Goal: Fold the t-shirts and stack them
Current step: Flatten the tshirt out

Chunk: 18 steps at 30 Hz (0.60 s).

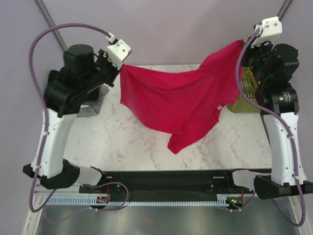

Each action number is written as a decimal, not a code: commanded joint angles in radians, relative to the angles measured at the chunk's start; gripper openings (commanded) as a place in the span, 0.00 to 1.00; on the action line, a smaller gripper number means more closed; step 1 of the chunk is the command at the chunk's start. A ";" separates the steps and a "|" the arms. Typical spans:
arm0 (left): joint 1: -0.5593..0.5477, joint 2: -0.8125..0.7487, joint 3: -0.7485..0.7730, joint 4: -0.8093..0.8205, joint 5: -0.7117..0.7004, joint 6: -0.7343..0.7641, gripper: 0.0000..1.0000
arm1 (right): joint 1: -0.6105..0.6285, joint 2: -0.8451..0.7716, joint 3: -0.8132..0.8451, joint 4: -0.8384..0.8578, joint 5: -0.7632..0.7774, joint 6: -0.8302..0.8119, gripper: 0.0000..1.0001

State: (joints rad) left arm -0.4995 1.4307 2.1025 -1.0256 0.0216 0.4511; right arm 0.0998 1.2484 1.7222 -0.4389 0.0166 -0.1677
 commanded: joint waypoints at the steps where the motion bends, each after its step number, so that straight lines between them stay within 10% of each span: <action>1: 0.018 -0.134 0.007 0.067 -0.097 0.127 0.02 | -0.003 -0.058 0.094 -0.020 0.013 0.062 0.00; 18: 0.038 -0.388 0.057 0.075 0.107 0.210 0.02 | -0.008 -0.294 0.457 -0.352 -0.208 0.032 0.00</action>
State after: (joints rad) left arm -0.4767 1.0203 2.0880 -0.9596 0.0814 0.6300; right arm 0.0998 0.9394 2.0914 -0.7296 -0.1352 -0.1566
